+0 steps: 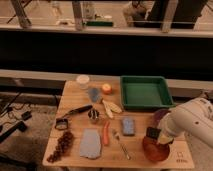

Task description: Wipe red bowl with eraser

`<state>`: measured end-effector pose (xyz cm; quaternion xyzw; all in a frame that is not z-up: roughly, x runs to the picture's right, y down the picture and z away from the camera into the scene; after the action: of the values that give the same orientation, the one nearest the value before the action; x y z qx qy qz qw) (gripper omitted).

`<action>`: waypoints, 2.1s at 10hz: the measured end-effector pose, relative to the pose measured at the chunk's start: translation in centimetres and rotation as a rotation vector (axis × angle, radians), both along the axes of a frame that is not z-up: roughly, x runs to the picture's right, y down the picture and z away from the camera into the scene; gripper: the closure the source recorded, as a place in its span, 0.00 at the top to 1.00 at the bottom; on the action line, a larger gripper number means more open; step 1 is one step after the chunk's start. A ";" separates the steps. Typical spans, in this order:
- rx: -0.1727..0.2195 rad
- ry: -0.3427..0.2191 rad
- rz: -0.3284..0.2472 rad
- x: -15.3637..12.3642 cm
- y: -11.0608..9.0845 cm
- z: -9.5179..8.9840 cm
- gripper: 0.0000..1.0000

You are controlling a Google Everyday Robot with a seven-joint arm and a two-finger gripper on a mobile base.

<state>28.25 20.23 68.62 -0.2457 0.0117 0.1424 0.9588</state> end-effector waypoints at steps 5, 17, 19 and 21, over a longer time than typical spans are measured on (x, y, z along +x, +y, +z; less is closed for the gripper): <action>-0.033 0.017 0.012 1.1 1.1 1.7 0.10; -0.098 -0.057 -0.054 -4.4 2.7 2.0 0.10; -0.110 -0.060 -0.055 -4.8 3.2 1.0 0.10; -0.130 -0.059 -0.049 -4.9 4.0 -0.1 0.10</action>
<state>23.37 24.24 68.47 -0.3111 -0.0011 0.1106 0.9439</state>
